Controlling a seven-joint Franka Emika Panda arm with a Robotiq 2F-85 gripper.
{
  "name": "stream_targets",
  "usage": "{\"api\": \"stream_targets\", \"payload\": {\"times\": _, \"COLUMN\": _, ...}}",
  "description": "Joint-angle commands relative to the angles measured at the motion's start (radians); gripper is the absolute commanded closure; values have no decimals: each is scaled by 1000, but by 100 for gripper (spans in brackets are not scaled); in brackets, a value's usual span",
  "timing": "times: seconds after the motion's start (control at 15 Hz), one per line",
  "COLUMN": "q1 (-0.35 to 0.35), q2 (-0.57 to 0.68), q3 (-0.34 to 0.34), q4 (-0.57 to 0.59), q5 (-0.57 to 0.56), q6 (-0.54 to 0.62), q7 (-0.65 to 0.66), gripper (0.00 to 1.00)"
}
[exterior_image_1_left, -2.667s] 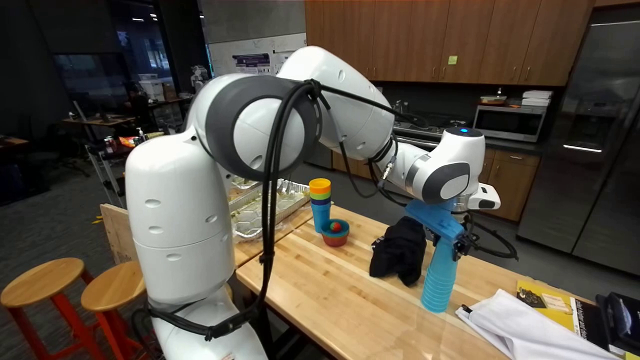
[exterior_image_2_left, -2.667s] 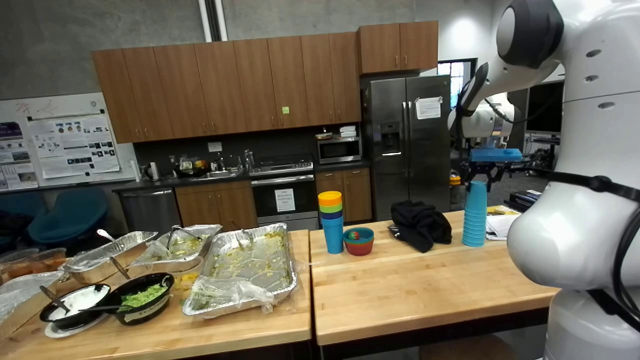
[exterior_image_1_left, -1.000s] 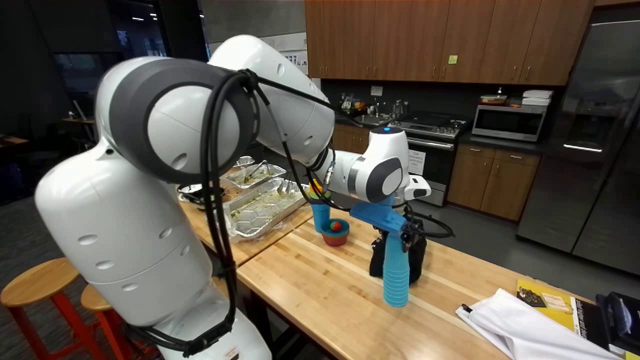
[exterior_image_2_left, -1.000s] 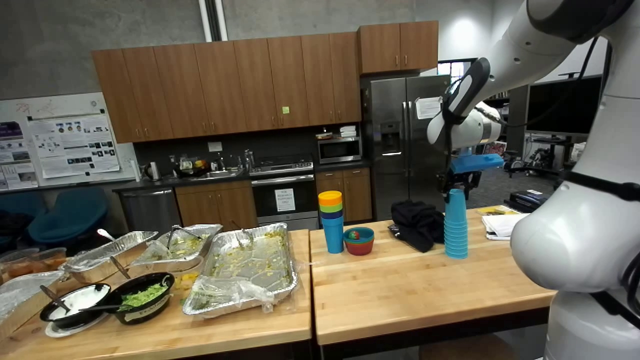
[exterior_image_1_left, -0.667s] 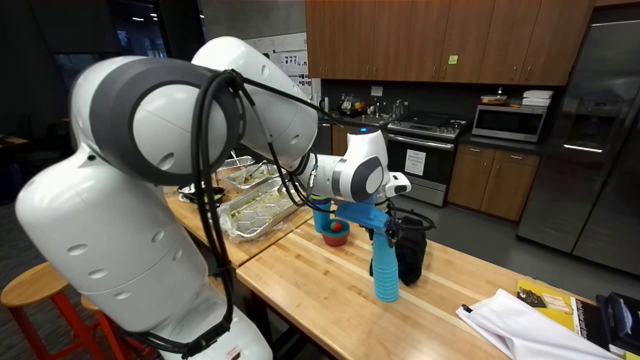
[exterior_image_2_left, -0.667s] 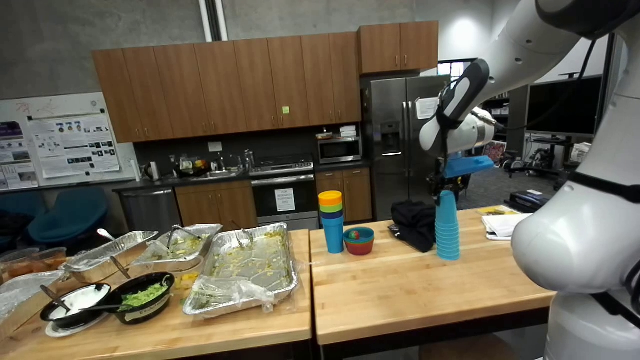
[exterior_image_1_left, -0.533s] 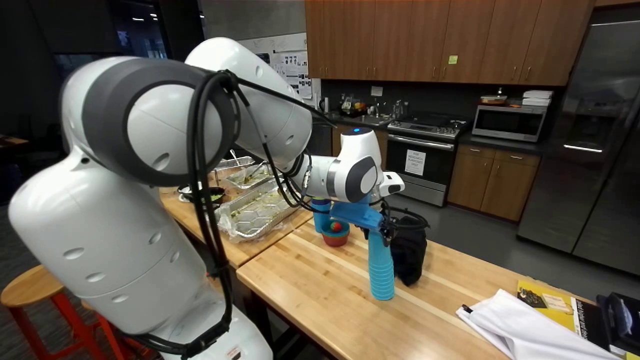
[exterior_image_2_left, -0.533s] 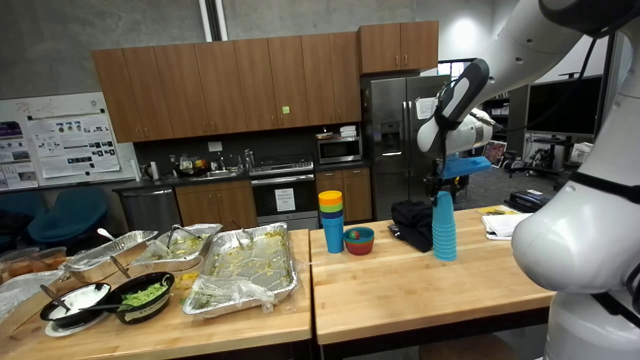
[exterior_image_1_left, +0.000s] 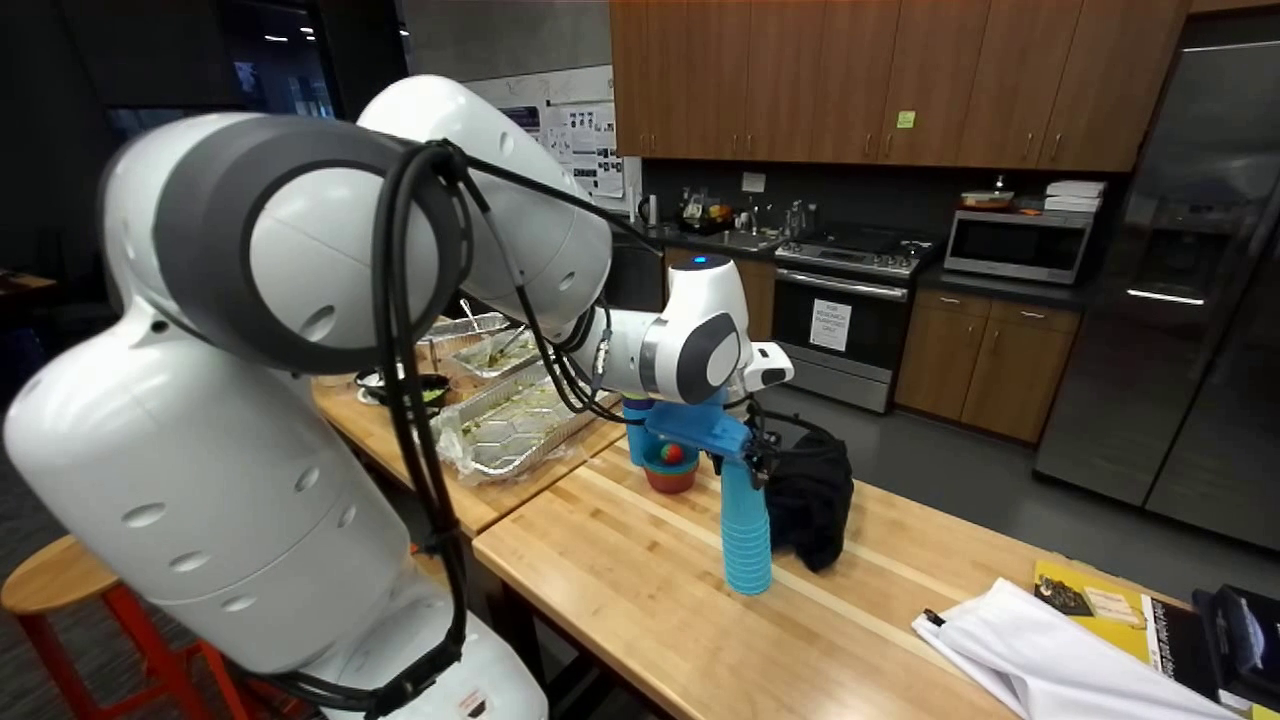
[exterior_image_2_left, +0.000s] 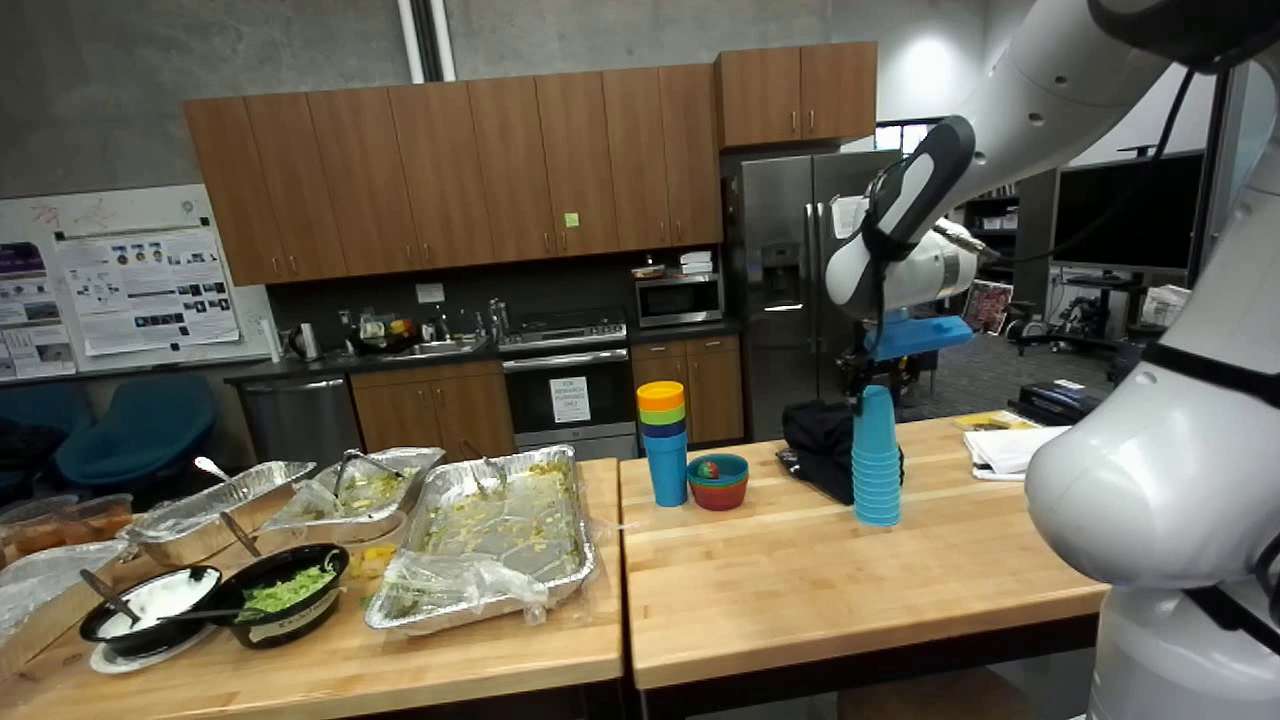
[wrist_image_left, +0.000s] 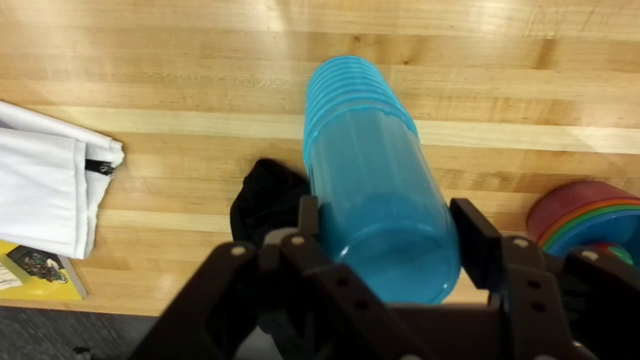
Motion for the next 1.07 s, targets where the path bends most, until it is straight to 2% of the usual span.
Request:
{"api": "stream_targets", "payload": {"times": 0.0, "q1": 45, "q2": -12, "q3": -15, "q4": -31, "q5": 88, "q6": -20, "q7": -53, "gripper": 61}}
{"api": "stream_targets", "payload": {"times": 0.27, "q1": 74, "q2": -25, "q3": -14, "q4": -37, "q5": 159, "q6": -43, "q7": -112, "gripper": 61}}
{"api": "stream_targets", "payload": {"times": 0.73, "q1": 114, "q2": -42, "q3": -10, "q4": -39, "q5": 184, "q6": -90, "q7": -163, "gripper": 61}}
{"api": "stream_targets", "payload": {"times": 0.8, "q1": 118, "q2": -45, "q3": -10, "q4": -40, "q5": 185, "q6": -94, "q7": -176, "gripper": 24}}
{"api": "stream_targets", "payload": {"times": 0.87, "q1": 120, "q2": -49, "q3": -8, "q4": -42, "q5": 181, "q6": -95, "q7": -178, "gripper": 10}}
{"api": "stream_targets", "payload": {"times": 1.0, "q1": 115, "q2": -47, "q3": 2, "q4": -46, "q5": 156, "q6": -110, "q7": -158, "gripper": 2}}
